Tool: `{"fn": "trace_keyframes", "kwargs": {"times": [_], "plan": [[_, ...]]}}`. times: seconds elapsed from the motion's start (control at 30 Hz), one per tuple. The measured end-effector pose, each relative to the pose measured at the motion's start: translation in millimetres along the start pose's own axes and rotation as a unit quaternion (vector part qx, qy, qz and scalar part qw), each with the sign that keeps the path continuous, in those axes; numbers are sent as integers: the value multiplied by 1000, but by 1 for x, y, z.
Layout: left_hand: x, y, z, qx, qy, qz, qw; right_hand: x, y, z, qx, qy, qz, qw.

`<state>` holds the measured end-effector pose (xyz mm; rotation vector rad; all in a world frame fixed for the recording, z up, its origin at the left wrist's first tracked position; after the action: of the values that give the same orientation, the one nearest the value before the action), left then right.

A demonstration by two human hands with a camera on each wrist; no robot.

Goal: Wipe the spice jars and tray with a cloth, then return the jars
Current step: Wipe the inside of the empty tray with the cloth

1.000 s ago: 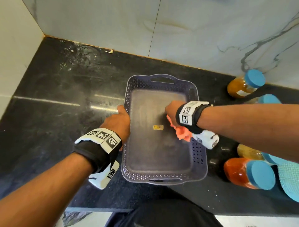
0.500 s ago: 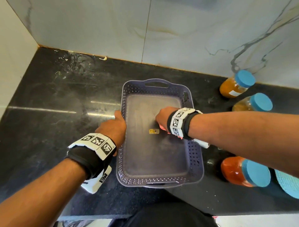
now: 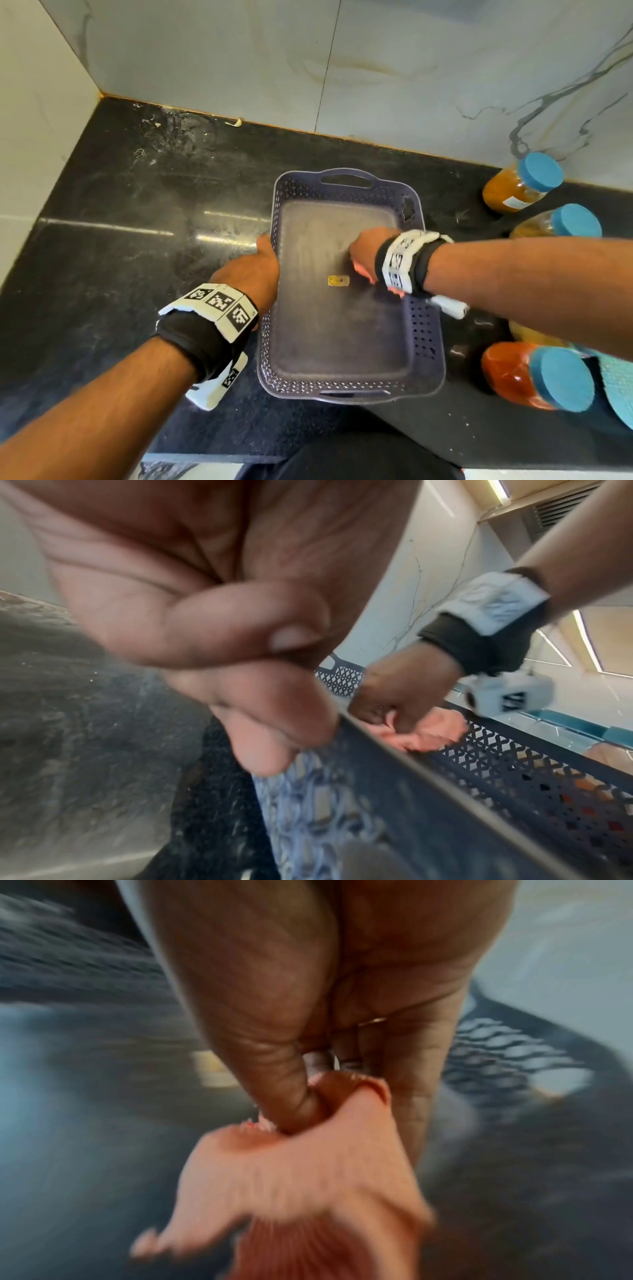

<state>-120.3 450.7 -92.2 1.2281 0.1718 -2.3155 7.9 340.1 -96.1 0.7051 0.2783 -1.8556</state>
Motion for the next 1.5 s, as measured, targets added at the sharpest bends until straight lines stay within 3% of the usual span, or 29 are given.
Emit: {"fn": "trace_keyframes", "kwargs": {"times": [0.1, 0.17, 0.27, 0.37, 0.43, 0.5, 0.63, 0.7, 0.77, 0.9, 0.97, 1.07, 1.17, 1.23, 1.33, 1.4, 1.5], "plan": [[-1, 2, -2, 1, 0, -11, 1000, -47, 38, -20, 38, 105, -59, 992], [-1, 2, -3, 1, 2, -13, 1000, -67, 30, -30, 37, 150, -84, 984], [-1, 0, -4, -16, 23, 23, 999, -75, -22, -35, -25, 163, -99, 981], [2, -1, -4, -21, 33, 60, 997, -52, -79, -26, -120, 147, -133, 973], [2, -2, -4, -16, 34, 63, 997, -37, -91, -21, -154, 157, -154, 963], [5, -5, -4, -17, 28, 64, 997, -32, -68, -26, -121, 175, -162, 964], [5, -4, -4, -17, 19, 47, 999, -34, 34, -28, 69, 173, -186, 965], [5, -2, -6, -14, 20, 34, 999, -32, 56, -24, 109, 151, -196, 963], [8, -2, -9, -15, 16, 20, 1000, -40, 45, -24, 105, 164, -227, 954], [8, -4, -11, -20, 4, -9, 1000, -78, -43, -41, -19, 237, -236, 942], [9, -7, -8, -28, -9, -7, 1000, -84, -67, -47, -39, 254, -240, 936], [11, -12, -4, -44, -19, 43, 998, -75, -31, -47, -11, 251, -239, 938], [13, -13, -5, -40, -16, 75, 996, -56, 28, -40, 57, 217, -198, 954], [14, -12, -6, -33, -24, 82, 996, -51, 41, -33, 98, 208, -191, 954], [12, -10, -7, -25, -29, 75, 996, -71, 2, -32, 57, 212, -231, 948], [10, -9, -6, -22, -31, 81, 996, -86, -45, -32, -14, 213, -212, 954], [6, -7, -2, -18, -12, 86, 996, -92, -75, -22, -46, 232, -190, 953]]}}
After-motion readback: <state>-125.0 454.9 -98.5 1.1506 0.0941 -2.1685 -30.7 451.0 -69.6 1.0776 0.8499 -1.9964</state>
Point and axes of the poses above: each hand's wrist, its own z-axis away from the middle knuckle, its own x-axis out of the palm, y = z × x, the point moved 9 cm from there along -z, towards the middle knuckle, and after that the axes turned 6 degrees about -z, right-handed, at the moved point
